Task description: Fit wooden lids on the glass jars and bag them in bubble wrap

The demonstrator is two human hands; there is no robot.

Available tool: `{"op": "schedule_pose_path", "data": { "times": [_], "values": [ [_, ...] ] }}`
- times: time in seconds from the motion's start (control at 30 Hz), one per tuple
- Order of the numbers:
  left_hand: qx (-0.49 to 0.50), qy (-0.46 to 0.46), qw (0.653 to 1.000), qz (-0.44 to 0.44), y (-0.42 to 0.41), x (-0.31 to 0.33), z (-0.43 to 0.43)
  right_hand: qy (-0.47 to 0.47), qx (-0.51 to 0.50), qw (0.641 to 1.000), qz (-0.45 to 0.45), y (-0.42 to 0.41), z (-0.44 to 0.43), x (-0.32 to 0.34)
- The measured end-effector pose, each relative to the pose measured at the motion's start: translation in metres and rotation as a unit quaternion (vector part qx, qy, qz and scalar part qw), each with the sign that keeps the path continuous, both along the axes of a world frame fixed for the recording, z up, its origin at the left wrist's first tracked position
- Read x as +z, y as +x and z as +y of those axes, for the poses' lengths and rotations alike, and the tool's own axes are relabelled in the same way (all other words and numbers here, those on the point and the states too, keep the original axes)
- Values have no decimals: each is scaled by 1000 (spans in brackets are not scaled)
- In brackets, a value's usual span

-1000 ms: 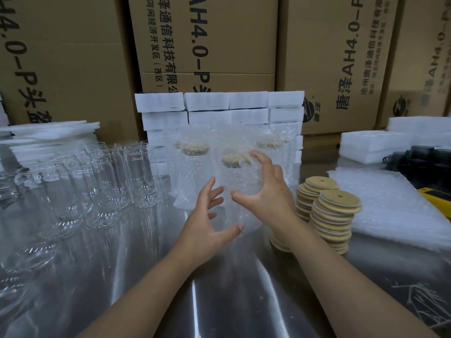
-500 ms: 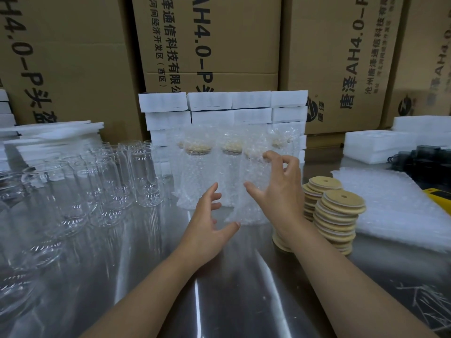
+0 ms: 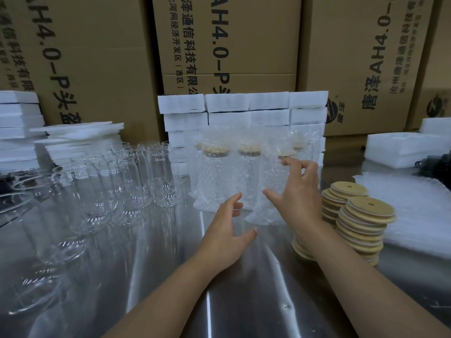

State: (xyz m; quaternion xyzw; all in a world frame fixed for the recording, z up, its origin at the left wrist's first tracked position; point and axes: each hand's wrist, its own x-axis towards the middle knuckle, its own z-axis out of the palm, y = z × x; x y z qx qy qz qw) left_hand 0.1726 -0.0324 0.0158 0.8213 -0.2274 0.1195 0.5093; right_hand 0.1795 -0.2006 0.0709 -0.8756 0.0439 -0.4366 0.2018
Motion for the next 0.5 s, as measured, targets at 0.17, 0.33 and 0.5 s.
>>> {"op": "schedule_pose_path", "data": {
  "times": [0.17, 0.33, 0.5],
  "values": [
    [24, 6, 1000, -16, 3, -2, 2, -18, -7, 1000, -7, 1, 2, 0],
    [28, 27, 999, -34, 8, -5, 3, -48, -7, 999, -8, 4, 4, -2],
    [17, 42, 998, -33, 8, -7, 1, -52, -18, 998, -1, -2, 7, -2]
  ]
}}
